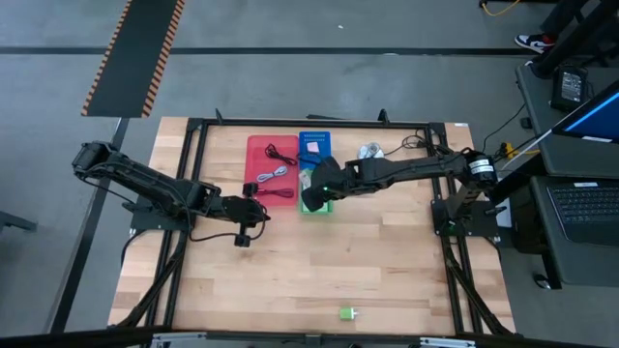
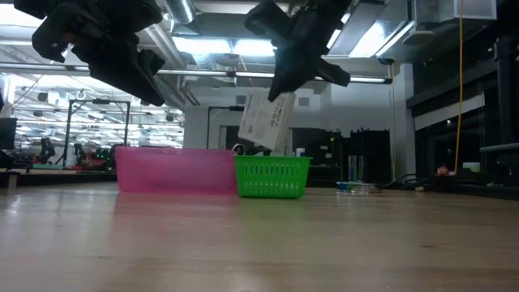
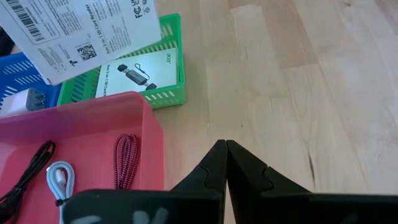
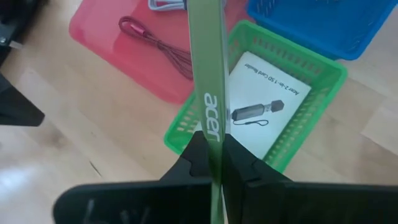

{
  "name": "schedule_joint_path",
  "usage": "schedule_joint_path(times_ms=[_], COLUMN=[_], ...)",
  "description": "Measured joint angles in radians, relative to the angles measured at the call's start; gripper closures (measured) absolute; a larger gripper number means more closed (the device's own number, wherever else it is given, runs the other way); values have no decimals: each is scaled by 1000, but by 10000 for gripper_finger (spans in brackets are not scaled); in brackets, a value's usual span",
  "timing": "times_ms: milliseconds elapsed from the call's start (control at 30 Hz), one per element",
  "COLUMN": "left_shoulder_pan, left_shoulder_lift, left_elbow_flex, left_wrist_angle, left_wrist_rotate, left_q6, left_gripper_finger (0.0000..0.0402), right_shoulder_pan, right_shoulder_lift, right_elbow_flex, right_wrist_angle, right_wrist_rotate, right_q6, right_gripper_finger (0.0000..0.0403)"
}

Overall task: Pick and place items into bin
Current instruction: Put the white card reader box into the green bin

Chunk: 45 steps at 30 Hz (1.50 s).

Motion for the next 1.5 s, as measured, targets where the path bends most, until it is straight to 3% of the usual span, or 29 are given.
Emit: schedule_joint_path(times_ms=[333, 1500], left_shoulder_pan=[0, 0], left_shoulder_lift=[0, 0], left_elbow_flex=[0, 0], left_wrist_angle=[0, -10], left_wrist_rotate=[1, 1], left_q6=[1, 35], left_gripper_finger=[398, 398], right_shoulder_pan=[0, -48], right_shoulder_lift=[27, 100], right_elbow_flex=[-1, -3], right_wrist_angle=[17, 63], right_wrist_rotate=[26, -30], right_q6=[65, 268], right_gripper_finger=[403, 403])
